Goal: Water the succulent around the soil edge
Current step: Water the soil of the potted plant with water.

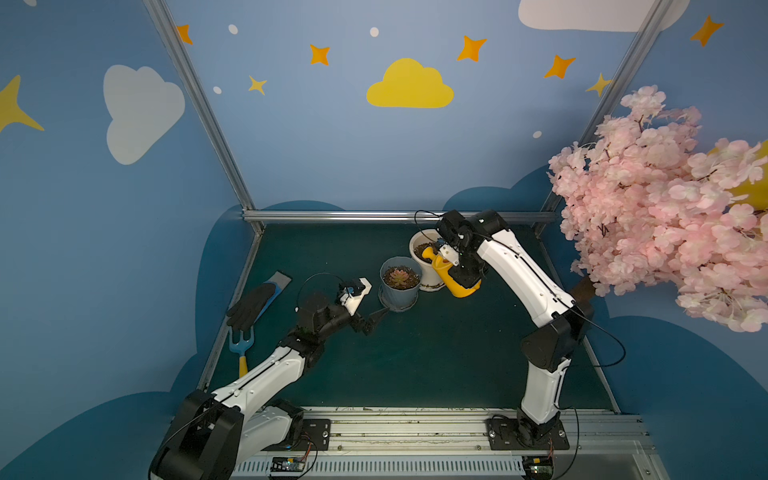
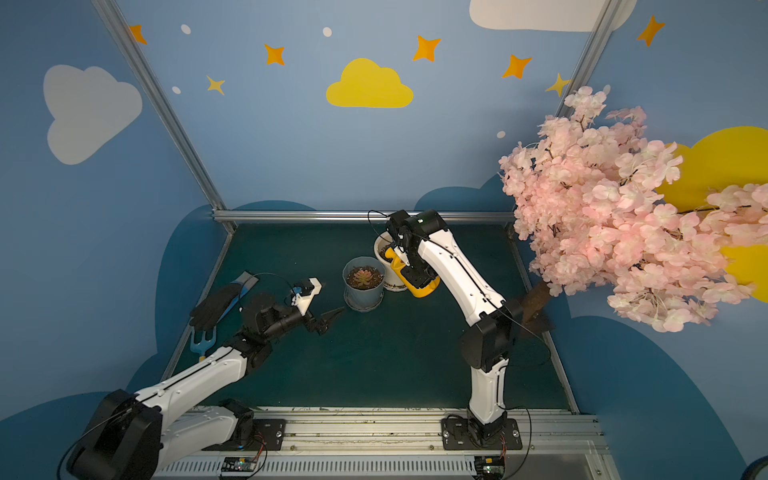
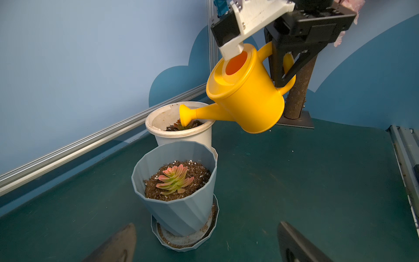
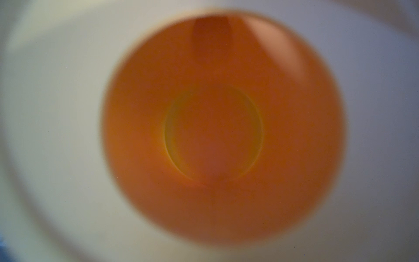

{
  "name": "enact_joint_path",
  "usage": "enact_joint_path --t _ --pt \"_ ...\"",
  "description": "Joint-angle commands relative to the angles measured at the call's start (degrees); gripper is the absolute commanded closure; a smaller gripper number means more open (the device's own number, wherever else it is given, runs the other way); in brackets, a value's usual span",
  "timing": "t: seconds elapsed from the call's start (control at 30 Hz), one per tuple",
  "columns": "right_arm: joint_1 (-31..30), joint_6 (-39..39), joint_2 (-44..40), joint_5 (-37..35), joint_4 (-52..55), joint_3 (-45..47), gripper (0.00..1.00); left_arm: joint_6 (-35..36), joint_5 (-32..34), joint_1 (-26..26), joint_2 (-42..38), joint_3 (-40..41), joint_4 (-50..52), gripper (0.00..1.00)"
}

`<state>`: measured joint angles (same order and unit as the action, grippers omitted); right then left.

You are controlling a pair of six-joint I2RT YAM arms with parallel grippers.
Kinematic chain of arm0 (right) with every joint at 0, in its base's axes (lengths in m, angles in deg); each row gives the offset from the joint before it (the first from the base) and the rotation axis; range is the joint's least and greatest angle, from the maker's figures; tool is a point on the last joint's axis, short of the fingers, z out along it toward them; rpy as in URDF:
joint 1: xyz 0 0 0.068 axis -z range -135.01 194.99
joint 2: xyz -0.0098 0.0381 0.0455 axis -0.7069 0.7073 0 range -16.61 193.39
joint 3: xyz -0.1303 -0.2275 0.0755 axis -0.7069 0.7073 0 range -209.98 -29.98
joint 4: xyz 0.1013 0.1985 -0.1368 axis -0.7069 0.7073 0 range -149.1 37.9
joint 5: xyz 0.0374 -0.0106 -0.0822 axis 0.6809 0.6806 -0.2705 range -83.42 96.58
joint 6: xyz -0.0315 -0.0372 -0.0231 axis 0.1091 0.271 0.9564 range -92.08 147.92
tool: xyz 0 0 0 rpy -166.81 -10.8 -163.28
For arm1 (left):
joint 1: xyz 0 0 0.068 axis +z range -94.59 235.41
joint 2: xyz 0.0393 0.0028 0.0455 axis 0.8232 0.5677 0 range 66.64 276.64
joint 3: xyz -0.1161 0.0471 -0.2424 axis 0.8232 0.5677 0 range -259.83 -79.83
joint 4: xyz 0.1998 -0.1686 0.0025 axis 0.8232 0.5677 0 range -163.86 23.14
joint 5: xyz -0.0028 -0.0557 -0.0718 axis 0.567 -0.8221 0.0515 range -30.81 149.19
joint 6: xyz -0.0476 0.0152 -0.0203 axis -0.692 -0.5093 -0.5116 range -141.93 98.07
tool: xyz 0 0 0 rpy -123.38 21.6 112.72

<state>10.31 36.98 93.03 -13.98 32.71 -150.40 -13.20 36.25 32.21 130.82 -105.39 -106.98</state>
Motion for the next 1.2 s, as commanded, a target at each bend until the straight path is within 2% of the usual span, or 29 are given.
enact_joint_path --t 0.0,0.27,1.17 --pt "-0.43 -0.18 -2.46 -2.31 2.09 0.64 1.00 -0.16 -0.88 0.09 -0.10 -0.16 -1.25 0.00" --pt "-1.00 -0.56 -4.02 -6.50 3.23 1.84 1.00 -0.18 -0.94 0.09 -0.06 -0.16 -1.24 0.00" --pt "-2.06 -0.28 -5.23 -12.31 4.82 5.58 1.00 -0.20 -1.17 -0.02 -0.44 -0.10 -1.24 0.00"
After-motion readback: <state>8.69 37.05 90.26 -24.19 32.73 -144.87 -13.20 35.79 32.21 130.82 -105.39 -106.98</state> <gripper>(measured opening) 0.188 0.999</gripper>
